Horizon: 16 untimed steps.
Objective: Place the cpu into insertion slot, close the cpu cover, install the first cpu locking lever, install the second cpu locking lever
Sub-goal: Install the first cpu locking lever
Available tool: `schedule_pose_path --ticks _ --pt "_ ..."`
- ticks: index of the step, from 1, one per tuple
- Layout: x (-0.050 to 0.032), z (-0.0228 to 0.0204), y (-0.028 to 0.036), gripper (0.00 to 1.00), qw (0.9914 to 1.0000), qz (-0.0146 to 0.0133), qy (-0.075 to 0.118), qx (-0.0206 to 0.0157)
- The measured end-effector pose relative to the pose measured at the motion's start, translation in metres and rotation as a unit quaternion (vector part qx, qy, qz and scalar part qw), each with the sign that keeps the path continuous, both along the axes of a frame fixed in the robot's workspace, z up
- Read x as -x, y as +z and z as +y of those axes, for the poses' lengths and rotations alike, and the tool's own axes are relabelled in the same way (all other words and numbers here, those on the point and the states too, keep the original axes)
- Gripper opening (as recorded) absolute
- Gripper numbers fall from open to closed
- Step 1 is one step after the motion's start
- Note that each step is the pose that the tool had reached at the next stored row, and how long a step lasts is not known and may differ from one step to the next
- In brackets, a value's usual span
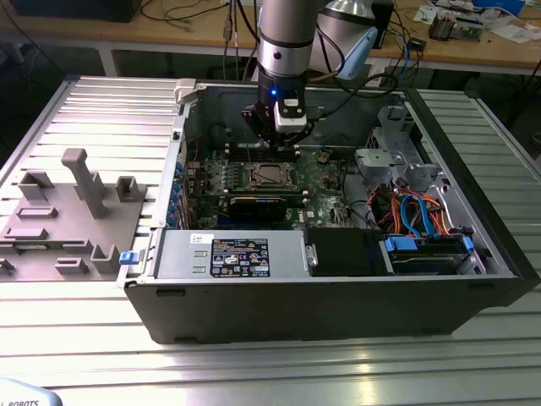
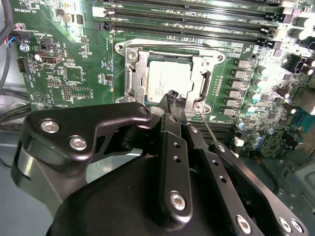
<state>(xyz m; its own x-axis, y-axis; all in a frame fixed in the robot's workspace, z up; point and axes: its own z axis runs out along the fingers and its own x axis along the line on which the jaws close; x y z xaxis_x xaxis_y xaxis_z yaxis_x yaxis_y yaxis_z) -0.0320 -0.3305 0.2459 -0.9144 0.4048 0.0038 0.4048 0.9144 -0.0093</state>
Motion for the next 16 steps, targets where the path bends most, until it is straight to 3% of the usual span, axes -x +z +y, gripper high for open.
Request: schedule_pose_path --ticks 16 --pt "0.0000 0.0000 -0.0001 0.11 0.99999 0.0000 0.004 0.0000"
